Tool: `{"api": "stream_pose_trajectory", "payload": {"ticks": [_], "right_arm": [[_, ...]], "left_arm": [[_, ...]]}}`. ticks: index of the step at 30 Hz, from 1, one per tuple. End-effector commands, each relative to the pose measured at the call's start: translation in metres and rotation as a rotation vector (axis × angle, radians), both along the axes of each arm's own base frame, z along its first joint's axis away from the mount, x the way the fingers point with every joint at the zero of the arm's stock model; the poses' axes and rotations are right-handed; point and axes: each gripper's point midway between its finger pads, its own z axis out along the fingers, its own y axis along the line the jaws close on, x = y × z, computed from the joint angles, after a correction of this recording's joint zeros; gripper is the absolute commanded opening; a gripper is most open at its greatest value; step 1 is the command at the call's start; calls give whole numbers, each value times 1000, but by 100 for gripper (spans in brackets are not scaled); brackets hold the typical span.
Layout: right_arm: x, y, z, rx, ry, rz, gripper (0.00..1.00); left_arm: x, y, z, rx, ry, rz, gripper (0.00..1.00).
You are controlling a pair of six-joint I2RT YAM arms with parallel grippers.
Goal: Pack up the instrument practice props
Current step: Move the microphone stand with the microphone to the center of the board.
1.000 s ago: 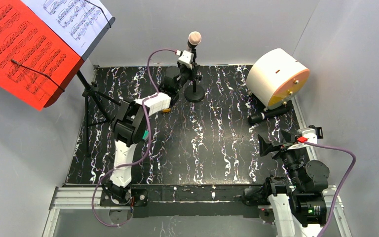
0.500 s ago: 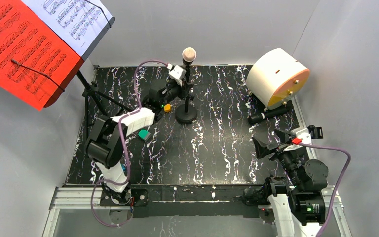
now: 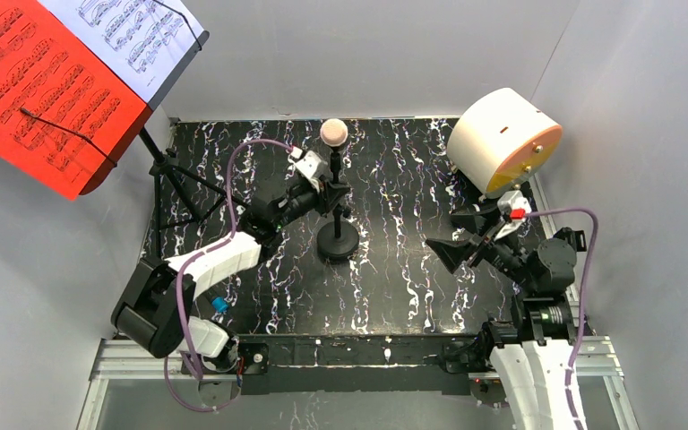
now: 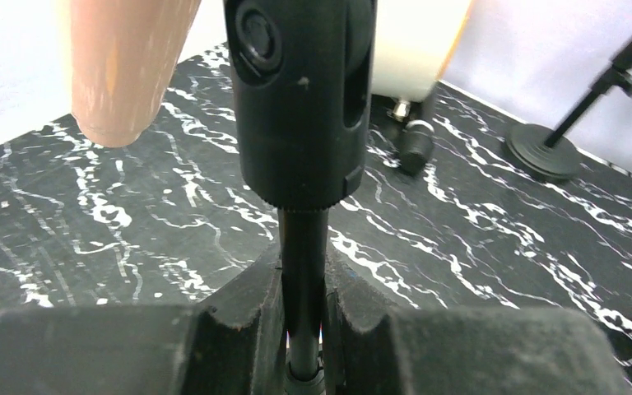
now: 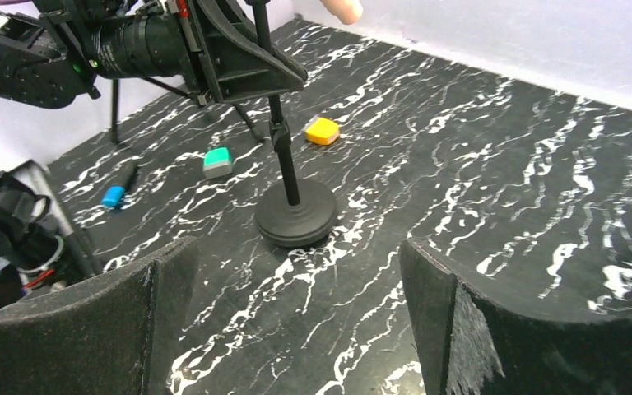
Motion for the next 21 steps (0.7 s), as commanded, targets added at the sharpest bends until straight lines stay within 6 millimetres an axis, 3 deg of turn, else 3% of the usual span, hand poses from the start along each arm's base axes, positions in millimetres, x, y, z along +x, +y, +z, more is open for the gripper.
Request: {"api": "stream_pose_trajectory", "payload": {"ticks": [1,5,9,14,21], "right_arm": [[1,20,15,101,-19,152,98],[14,29,0,171,121,189,94],[19,43,-14,203,196,200,93],[20,81,-39,172,293,226,90],[25,129,-55,103,344,212,85]], "left_arm": [[-35,-20,50,-78,-154,-92,0],[-55,-28,45,-76,-156,-129,0],[-60,-25,37,-52,-169,-124,0],[-60,-19,23,-29,-157,-99,1],[-65,-5,25,-48,-161,-42,27]]}}
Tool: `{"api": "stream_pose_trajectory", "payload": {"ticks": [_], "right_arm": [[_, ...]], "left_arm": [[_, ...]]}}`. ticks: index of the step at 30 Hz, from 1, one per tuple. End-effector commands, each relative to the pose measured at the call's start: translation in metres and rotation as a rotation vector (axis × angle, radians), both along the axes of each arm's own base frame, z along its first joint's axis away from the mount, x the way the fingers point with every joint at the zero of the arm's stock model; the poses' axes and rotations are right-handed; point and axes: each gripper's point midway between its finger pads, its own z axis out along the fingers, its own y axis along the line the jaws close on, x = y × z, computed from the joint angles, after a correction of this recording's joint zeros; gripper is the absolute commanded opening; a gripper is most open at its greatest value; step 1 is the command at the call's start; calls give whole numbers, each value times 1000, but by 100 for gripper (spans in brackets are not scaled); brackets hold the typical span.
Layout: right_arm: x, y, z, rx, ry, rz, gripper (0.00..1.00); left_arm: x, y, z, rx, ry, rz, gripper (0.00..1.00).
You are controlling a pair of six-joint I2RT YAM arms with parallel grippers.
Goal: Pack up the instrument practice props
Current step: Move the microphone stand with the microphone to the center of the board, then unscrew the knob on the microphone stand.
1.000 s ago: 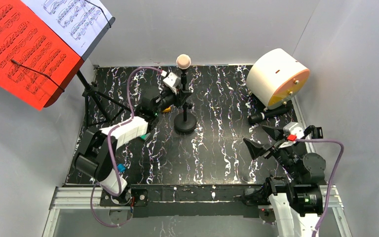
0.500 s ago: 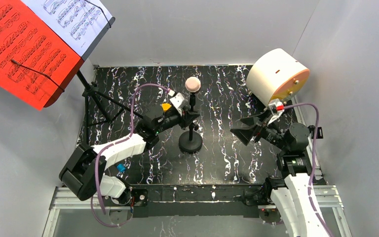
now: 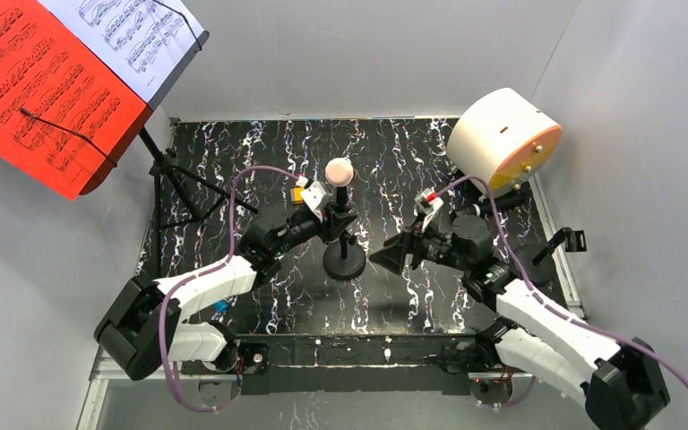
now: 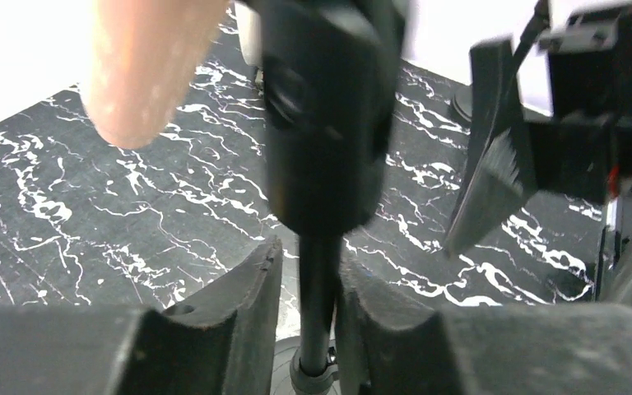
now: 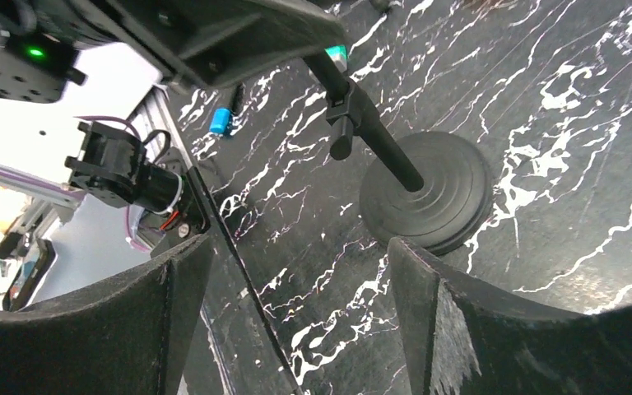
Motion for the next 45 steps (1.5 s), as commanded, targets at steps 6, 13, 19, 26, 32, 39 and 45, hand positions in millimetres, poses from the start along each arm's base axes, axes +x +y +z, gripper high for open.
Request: {"api": "stream_pose_trajectory", "payload": {"ticks": [6,13,19,26,32,39,45], "right_arm": [[28,33,17,-5,-57,-92,81],[33,46,9,-29,-23,-87,77],[34,58,0,-52,2,-70,70],[36,63,-13,-93,-8,-65,63],[38,67,-17,-126,-55,-34,55],[40,76,-20,-137,-64,5,48],[42,80,-20,-145,-93,29,36]], "left_arm": [[-6,32,48,-124,-116,129,46],[-9,37,48,-137,-109,139,51],[-12,17,50,-138,-90,47,52],[-15,12,52,-136,-102,7,47],[-17,10,54,-133,-113,-14,36],[-12,4,43,-104,-99,-25,35],[-12,-1,42,-93,-105,-48,19]]}}
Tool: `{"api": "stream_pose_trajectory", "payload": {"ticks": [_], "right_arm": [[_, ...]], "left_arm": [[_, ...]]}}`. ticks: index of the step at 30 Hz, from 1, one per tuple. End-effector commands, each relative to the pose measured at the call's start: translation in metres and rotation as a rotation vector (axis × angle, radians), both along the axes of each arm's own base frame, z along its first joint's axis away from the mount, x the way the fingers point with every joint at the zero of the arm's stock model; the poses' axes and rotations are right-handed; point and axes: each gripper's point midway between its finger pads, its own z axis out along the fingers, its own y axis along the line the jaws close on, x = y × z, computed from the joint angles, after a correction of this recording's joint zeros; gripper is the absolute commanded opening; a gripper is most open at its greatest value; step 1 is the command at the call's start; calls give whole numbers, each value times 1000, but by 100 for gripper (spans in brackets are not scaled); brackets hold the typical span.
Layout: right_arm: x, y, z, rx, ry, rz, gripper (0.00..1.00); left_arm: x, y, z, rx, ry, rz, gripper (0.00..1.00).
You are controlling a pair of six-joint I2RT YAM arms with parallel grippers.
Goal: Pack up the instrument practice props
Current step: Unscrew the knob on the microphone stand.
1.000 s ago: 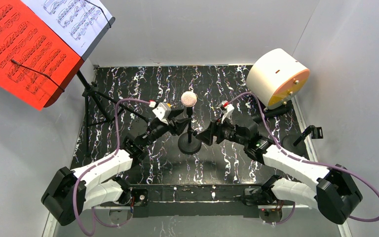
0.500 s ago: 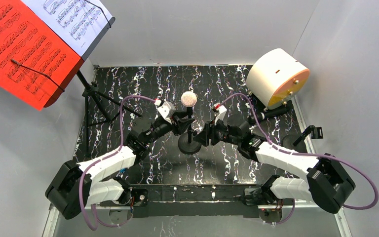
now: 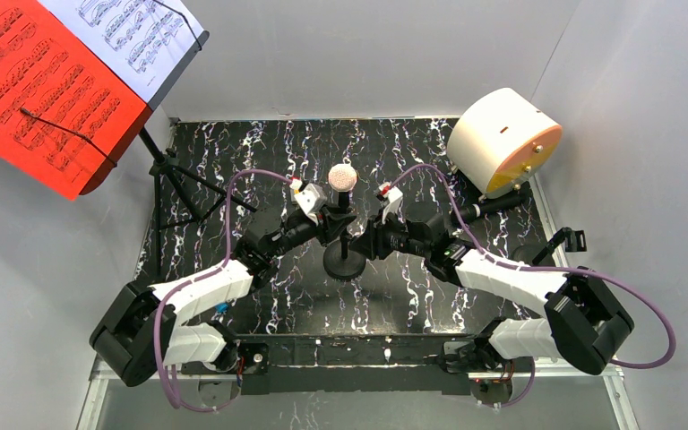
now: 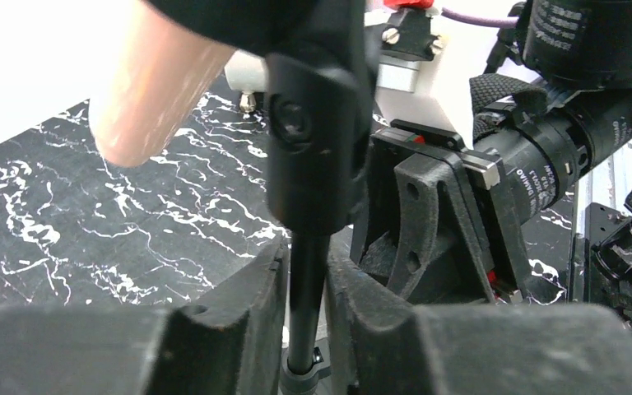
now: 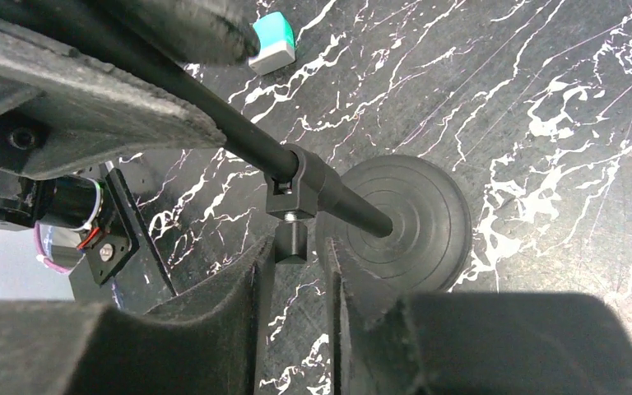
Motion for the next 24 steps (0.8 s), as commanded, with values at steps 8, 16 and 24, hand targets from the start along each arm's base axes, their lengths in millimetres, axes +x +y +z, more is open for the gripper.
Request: {"api": "stream_pose_trajectory", "payload": {"ticks": [8,16,24], "right_arm": [[10,13,24,-8,-207,104,12],[19,-1,11,-142,-400,144,1],[27,-17,2,-593,-1000,275,1]], "left_arm": [[0,-6,26,-10,-98,-42,0],[7,-2,26,-10,-87,-9,0],[19,3,27,-37,-31,33,0]]}}
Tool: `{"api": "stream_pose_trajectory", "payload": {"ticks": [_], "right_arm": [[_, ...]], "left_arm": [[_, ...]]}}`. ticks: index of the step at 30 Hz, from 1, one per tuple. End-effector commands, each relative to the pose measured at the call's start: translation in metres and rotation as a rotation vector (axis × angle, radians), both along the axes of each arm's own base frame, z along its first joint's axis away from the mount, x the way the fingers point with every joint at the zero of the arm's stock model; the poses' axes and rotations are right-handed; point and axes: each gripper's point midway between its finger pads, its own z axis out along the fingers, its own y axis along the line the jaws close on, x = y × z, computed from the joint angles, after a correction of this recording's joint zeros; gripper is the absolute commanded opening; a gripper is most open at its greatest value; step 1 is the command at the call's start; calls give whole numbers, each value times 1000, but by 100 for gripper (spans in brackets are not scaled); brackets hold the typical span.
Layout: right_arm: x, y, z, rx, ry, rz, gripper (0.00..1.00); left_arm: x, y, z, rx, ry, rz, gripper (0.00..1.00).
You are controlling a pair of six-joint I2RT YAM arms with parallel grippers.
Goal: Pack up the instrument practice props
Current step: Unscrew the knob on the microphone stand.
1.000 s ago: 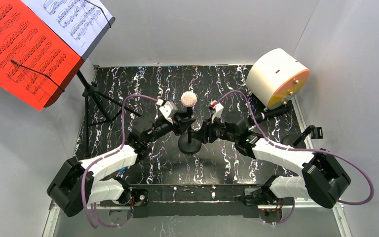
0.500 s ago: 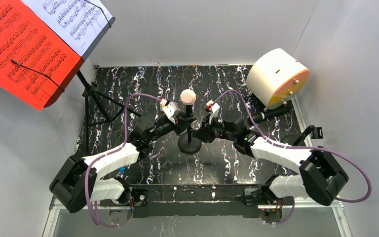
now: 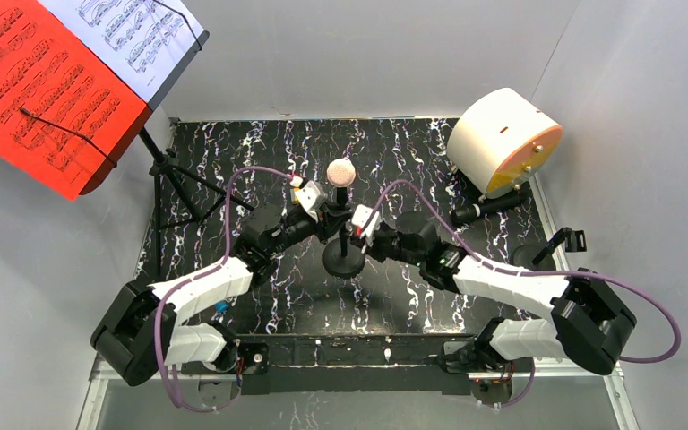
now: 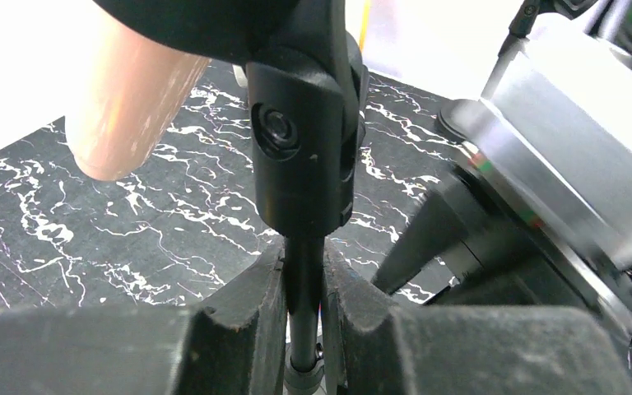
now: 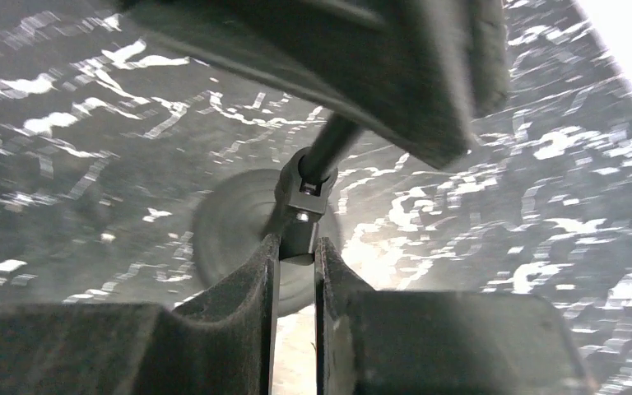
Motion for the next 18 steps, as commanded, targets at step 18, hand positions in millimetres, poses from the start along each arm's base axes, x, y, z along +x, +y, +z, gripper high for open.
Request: {"api": "stream_pose_trajectory", "payload": {"ticks": [18], "right_arm": [[4,-14,27,-715,-1247,22,1]], "left_arm": [[23,3,24,-55,21,44,0]]}}
